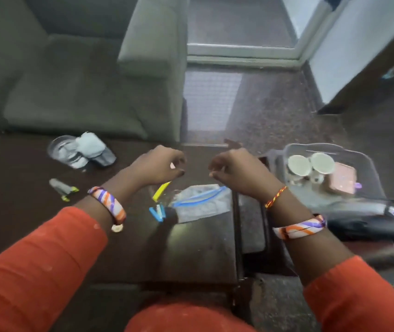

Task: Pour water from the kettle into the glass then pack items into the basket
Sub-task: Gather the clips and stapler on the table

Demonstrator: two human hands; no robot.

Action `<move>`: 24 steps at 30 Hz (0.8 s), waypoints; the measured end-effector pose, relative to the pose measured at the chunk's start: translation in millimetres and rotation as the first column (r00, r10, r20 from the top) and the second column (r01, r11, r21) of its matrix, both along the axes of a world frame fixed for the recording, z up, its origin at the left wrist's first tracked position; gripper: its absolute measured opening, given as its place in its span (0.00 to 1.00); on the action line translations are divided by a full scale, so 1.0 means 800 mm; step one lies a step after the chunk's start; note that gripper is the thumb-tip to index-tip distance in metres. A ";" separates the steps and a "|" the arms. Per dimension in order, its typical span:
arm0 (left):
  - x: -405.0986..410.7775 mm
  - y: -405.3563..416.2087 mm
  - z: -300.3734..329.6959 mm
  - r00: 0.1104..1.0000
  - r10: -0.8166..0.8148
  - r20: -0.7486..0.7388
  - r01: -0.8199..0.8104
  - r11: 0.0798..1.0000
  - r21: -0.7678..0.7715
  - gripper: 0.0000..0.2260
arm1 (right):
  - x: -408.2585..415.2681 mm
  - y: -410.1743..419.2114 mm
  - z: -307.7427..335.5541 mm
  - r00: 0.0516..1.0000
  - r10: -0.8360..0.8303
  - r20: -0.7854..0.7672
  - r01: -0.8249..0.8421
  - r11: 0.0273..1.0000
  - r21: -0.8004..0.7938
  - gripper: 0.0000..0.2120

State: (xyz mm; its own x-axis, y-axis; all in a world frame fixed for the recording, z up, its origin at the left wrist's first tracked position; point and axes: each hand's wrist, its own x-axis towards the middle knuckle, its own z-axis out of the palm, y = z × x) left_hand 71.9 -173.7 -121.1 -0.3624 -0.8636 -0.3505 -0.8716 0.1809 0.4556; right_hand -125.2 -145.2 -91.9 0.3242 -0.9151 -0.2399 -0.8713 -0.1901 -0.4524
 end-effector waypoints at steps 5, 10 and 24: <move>0.152 0.033 -0.057 0.962 0.255 0.096 -0.265 0.956 0.121 0.14 | 0.117 0.005 -0.082 0.989 0.143 -0.036 -0.134 0.973 0.188 0.11; 0.241 0.080 -0.111 0.875 0.451 0.175 -0.481 0.852 0.207 0.19 | 0.193 0.018 -0.150 0.963 0.267 -0.039 -0.239 0.910 0.339 0.16; 0.331 0.026 -0.244 0.210 0.976 0.057 -0.977 0.208 0.043 0.33 | 0.330 0.067 -0.284 0.755 0.641 -0.138 -0.595 0.758 0.266 0.16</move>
